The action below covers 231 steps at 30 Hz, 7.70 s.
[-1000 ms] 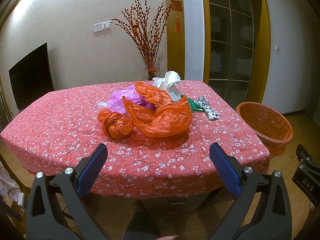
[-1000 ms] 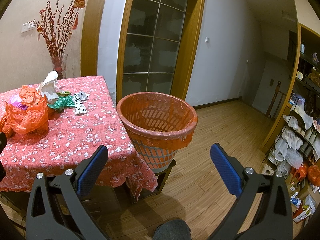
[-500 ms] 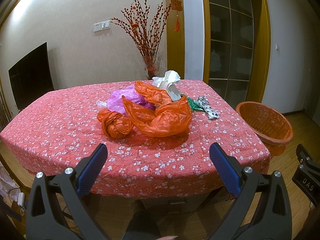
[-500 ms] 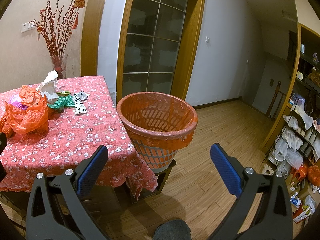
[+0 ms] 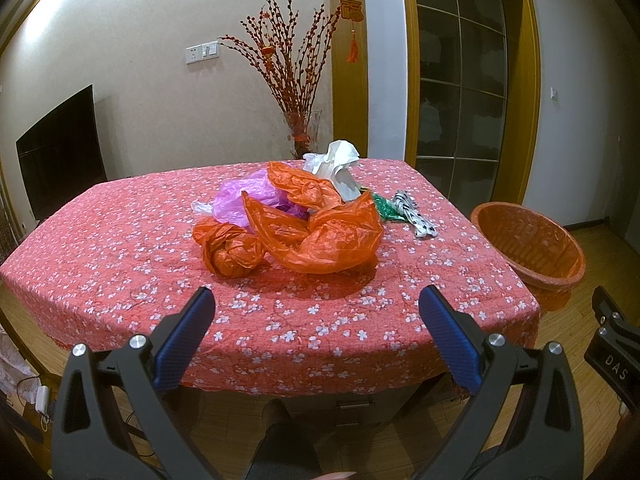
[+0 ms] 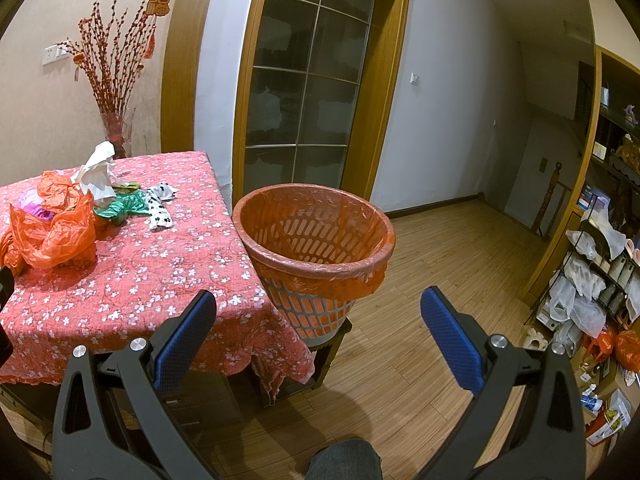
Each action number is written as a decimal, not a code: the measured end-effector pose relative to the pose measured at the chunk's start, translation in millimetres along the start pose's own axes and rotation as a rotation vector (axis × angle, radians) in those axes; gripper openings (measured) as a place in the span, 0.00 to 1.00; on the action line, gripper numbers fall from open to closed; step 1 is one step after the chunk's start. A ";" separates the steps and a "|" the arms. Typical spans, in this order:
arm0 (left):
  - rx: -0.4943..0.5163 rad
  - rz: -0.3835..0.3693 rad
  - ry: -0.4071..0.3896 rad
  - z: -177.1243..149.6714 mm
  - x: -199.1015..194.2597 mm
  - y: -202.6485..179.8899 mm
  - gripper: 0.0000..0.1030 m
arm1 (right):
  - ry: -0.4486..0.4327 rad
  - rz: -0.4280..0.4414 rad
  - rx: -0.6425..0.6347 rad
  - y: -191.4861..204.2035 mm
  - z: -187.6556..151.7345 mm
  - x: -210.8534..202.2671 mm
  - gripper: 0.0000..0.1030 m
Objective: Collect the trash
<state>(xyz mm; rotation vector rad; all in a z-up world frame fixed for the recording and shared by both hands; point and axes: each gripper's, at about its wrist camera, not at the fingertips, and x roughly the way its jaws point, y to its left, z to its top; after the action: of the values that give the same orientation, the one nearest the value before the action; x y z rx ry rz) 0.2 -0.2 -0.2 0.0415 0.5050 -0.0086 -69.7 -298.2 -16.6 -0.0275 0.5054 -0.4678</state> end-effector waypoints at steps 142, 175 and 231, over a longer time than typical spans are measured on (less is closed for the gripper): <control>0.204 -0.650 0.206 130.2 191.8 -224.7 0.44 | 0.048 0.114 0.238 -62.3 111.6 191.1 0.03; 0.222 -0.525 0.222 109.3 214.9 -213.7 0.77 | 0.136 0.120 0.276 -71.1 106.4 214.8 0.36; -0.074 -0.174 0.173 132.4 203.5 29.6 0.77 | 0.316 0.604 -0.121 198.0 100.9 224.0 0.11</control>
<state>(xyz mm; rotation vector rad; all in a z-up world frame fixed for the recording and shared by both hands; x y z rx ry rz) 242.9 24.3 18.2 -0.0748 0.6803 -0.1578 235.0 -228.2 -58.7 0.0834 0.8159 0.1550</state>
